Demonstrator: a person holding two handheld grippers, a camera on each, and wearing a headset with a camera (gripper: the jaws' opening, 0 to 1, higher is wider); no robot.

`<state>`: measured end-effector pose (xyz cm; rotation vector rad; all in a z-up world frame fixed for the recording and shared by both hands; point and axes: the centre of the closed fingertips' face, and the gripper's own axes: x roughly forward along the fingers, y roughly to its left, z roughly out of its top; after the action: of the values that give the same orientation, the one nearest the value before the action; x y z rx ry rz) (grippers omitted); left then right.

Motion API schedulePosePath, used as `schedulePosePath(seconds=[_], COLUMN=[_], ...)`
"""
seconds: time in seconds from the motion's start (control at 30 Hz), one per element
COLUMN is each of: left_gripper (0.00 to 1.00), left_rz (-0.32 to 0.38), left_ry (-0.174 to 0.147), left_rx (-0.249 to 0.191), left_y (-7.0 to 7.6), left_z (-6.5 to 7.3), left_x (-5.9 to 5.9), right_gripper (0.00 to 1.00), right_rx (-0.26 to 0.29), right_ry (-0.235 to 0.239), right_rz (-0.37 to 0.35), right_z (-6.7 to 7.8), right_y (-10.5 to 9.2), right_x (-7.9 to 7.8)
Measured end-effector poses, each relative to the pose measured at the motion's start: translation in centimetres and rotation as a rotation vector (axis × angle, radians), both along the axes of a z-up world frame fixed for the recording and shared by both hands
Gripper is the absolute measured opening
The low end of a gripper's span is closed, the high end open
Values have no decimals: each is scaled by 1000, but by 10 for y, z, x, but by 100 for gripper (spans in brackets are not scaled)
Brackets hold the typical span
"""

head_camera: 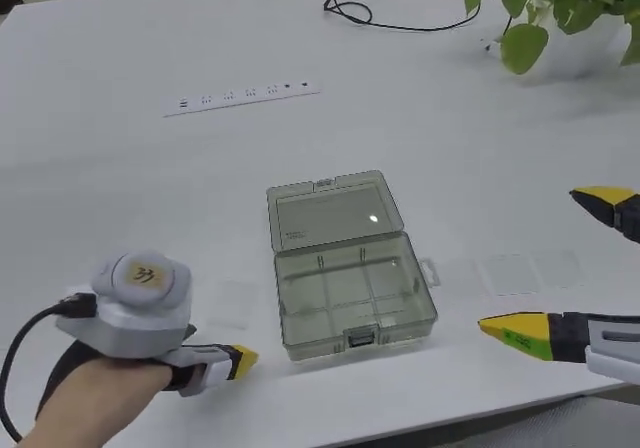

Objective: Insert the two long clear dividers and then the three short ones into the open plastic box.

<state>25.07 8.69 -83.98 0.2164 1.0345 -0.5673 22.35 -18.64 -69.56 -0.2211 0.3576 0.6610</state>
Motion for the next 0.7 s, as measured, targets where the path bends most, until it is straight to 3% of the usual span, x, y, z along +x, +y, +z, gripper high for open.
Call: schedulePosePath(seconds=[0.27, 0.7], left_gripper=[46, 38], left_rz=[13, 83], left_ry=[21, 51], left_rx=[35, 56], left_y=[2, 8], left_z=[-5, -5], left_x=[-3, 0], right_gripper=[100, 100], right_rx=[9, 28], right_ry=[12, 52], right_rz=[12, 48], right_z=[2, 9], right_y=[0, -3], right_x=[-2, -10])
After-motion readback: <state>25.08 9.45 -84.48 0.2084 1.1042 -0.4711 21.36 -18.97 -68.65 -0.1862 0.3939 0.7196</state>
